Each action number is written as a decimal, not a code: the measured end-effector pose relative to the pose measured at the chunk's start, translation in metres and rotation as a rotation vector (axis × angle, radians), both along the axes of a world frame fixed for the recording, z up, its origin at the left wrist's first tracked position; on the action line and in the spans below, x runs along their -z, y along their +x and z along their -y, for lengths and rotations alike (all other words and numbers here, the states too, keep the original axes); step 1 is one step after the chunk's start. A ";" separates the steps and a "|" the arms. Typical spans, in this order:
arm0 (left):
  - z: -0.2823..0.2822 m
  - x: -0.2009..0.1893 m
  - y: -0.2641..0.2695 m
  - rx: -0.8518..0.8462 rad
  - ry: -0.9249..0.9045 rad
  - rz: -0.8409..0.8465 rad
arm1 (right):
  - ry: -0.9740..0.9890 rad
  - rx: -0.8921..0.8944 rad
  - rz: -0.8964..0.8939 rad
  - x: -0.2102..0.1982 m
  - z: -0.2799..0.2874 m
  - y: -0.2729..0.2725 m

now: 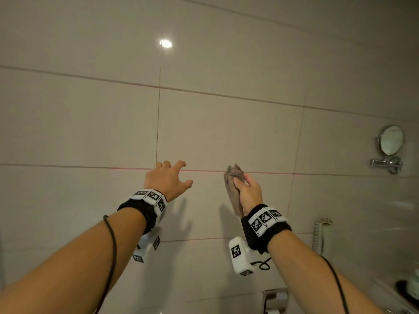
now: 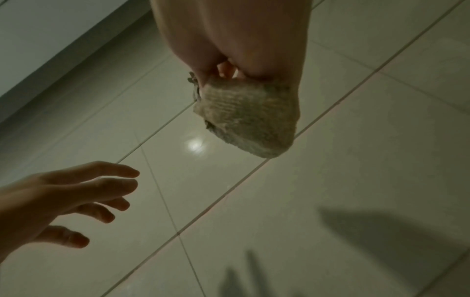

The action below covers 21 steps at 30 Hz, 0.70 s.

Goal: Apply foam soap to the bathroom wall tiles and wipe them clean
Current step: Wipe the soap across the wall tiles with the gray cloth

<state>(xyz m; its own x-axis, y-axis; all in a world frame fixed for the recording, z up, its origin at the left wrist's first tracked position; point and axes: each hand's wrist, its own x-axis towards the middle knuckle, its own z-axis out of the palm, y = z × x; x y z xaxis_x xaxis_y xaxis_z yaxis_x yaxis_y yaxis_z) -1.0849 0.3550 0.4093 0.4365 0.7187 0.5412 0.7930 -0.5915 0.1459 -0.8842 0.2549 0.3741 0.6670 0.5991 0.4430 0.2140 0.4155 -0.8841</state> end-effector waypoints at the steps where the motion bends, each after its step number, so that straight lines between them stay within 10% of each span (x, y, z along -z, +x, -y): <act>1: 0.006 0.000 0.008 0.002 0.002 0.005 | 0.008 0.015 -0.011 0.001 0.007 0.009; 21: -0.004 0.028 0.147 0.204 0.034 -0.064 | -0.086 0.297 -0.285 0.045 0.011 0.137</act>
